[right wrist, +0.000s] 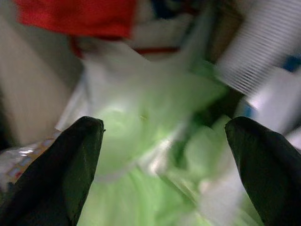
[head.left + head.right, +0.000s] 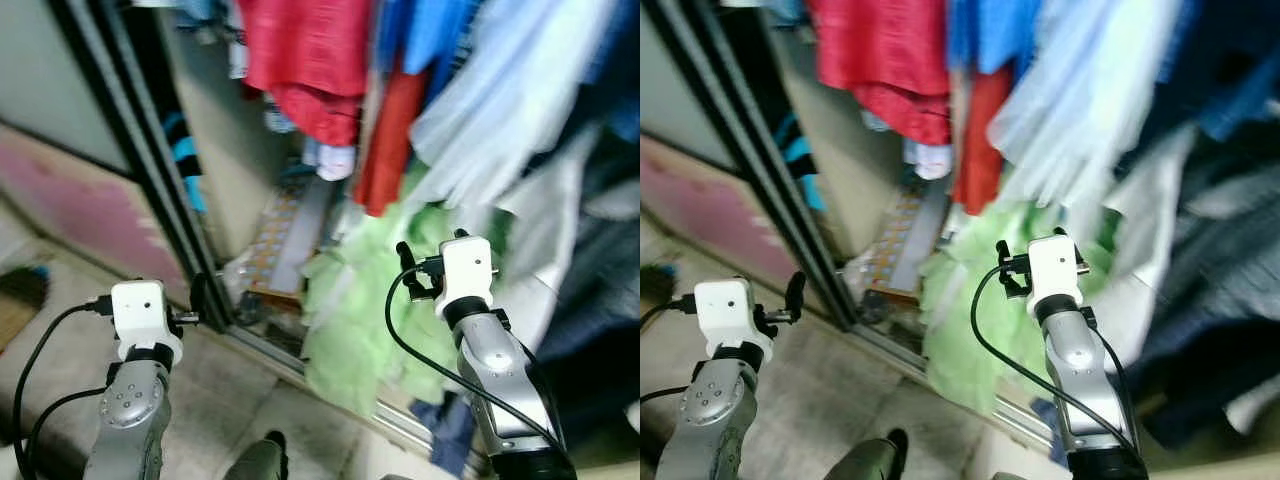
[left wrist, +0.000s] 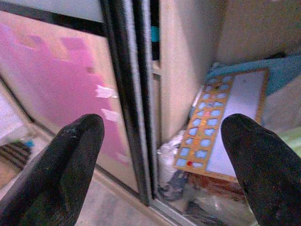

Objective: Clean up the room

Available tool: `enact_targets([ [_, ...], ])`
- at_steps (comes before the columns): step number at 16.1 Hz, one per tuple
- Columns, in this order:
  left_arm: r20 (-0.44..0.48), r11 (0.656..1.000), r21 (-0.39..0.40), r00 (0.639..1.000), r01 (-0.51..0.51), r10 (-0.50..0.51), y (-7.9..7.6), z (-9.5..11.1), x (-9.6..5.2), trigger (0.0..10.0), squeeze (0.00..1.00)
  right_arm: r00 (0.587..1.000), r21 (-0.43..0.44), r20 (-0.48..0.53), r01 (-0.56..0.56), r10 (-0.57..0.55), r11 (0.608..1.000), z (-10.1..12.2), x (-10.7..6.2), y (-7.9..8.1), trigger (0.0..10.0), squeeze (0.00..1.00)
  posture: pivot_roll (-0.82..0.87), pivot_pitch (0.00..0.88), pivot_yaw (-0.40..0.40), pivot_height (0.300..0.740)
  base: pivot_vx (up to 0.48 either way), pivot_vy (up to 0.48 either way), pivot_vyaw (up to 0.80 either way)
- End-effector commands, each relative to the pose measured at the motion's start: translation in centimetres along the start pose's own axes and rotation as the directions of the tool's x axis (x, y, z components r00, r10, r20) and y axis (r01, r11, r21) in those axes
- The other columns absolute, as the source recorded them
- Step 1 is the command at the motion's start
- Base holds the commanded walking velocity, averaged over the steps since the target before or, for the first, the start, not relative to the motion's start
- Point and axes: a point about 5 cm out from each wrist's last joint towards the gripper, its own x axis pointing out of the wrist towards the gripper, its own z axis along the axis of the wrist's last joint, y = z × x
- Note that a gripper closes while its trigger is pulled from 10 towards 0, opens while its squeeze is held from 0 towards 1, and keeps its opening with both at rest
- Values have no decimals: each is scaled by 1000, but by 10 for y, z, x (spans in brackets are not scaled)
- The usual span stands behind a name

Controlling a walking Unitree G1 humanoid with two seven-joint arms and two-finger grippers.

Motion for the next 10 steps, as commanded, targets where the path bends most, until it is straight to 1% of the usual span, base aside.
enact_targets([
  [1, 19, 1000, 13, 1000, 5, -5, -2, 4, 0, 10000, 0, 999, -22, 25, -28, 29, 999, 4, 0, 4, 10000, 0, 58, 73, -23, 740, 0, 0, 800],
  [3, 17, 1000, 19, 1000, 9, -10, -5, 2, 1, 10000, 0, 993, -93, 82, -73, 80, 993, 12, -1, 10, 10000, 0, 54, 72, -25, 740, 0, 0, 800],
  [5, 18, 1000, 25, 1000, 9, -9, -5, 3, 2, 10000, 0, 988, -122, 102, -100, 113, 988, 15, -2, 13, 10000, 0, 55, 72, -31, 740, 0, 0, 800],
  [6, 26, 1000, 22, 1000, 5, -6, -5, 5, 3, 10000, 0, 982, -154, 124, -122, 142, 981, 17, -3, 17, 10000, 0, 57, 74, -33, 740, 0, 0, 800],
  [7, 29, 1000, 21, 1000, 3, -4, -5, 5, 3, 10000, 0, 980, -161, 129, -127, 149, 979, 17, -3, 17, 10000, 0, 57, 74, -33, 740, 0, 0, 800],
  [9, 39, 1000, -3, 999, -26, 26, -1, 7, 4, 10000, 0, 963, -224, 173, -167, 208, 960, 22, -5, 26, 10000, 0, 59, 76, -36, 740, 0, 0, 800],
  [10, 40, 1000, -5, 999, -30, 30, 0, 7, 4, 10000, 0, 957, -236, 180, -185, 230, 954, 23, -6, 28, 10000, 0, 59, 77, -36, 740, 0, 0, 800],
])
